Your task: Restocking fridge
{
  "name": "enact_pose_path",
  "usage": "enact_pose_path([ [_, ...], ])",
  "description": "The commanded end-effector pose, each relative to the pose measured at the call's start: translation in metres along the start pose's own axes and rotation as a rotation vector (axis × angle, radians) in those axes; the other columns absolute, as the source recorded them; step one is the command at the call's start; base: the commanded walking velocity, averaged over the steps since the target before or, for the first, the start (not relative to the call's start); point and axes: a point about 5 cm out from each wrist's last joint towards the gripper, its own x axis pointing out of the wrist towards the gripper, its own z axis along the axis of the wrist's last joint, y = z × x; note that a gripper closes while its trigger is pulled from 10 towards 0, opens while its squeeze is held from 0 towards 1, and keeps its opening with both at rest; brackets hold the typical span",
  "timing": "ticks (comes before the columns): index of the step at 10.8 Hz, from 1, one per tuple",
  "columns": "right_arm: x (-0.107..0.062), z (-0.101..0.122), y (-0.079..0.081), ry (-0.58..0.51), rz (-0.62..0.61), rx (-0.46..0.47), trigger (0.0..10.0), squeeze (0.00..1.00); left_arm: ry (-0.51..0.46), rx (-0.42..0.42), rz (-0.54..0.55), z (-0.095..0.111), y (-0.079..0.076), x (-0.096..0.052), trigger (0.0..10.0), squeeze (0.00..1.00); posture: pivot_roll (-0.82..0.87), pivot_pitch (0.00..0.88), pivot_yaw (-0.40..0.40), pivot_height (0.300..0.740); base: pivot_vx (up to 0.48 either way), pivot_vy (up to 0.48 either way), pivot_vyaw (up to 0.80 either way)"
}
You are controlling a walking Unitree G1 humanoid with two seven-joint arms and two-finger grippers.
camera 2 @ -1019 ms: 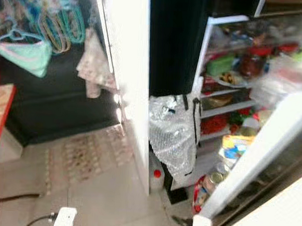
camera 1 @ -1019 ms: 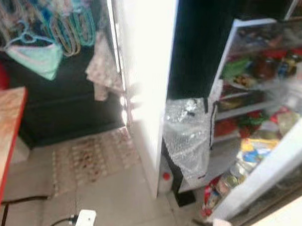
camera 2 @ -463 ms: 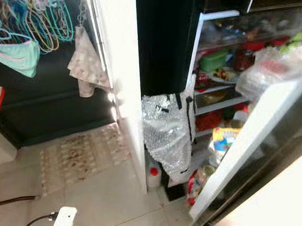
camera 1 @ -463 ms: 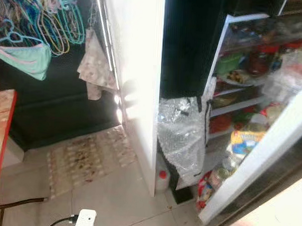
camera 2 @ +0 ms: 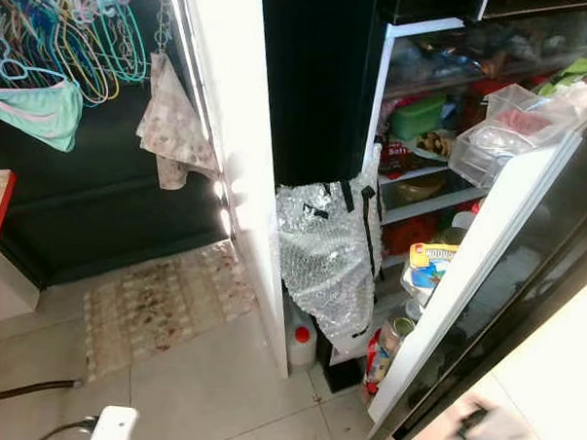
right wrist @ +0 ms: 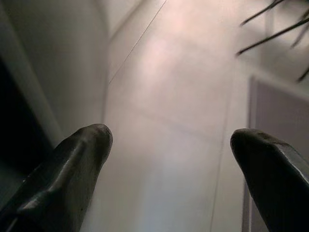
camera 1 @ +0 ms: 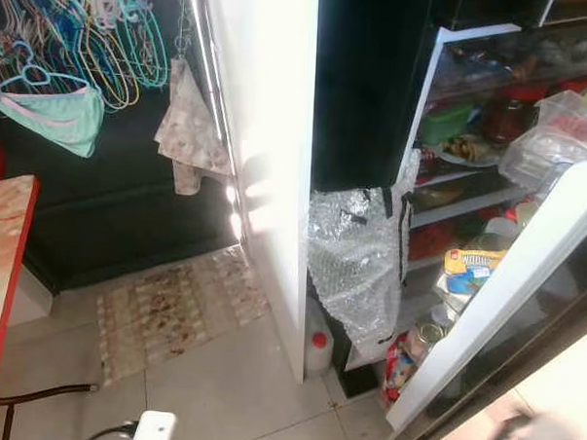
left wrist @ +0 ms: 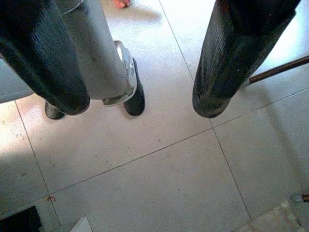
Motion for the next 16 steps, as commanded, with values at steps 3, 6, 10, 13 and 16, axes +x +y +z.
enact_pose_path([
  [3, -0.001, -0.013, -0.041, 0.016, -0.145, -0.016, 10.0, 0.0, 0.018, 0.005, -0.001, 0.002, 0.002, 0.001, 10.0, 0.0, -0.03, 0.0, 0.038, 0.74, 0.0, 0.0, 0.0],
  [6, 0.014, 0.003, -0.054, -0.028, -0.002, 0.053, 10.0, 0.0, 0.015, 0.005, 0.0, 0.008, 0.005, 0.002, 10.0, 0.0, -0.04, 0.0, 0.04, 0.74, 0.0, 0.0, 0.0],
  [10, 0.051, 0.07, -0.102, -0.199, 0.132, 0.026, 10.0, 0.0, 0.024, -0.002, -0.006, 0.001, 0.008, -0.001, 10.0, 0.0, -0.04, 0.0, 0.041, 0.74, 0.0, 0.0, 0.0],
  [13, 0.05, 0.074, -0.096, -0.062, 0.693, -0.163, 10.0, 0.0, 0.031, -0.002, -0.007, -0.005, 0.013, -0.004, 10.0, 0.0, -0.05, 0.0, 0.048, 0.74, 0.0, 0.0, 0.0],
  [16, 0.047, 0.101, -0.085, -0.102, 0.958, -0.178, 10.0, 0.0, 0.031, 0.001, -0.008, -0.004, 0.014, -0.004, 10.0, 0.0, -0.05, 0.0, 0.052, 0.74, 0.0, 0.0, 0.0],
])
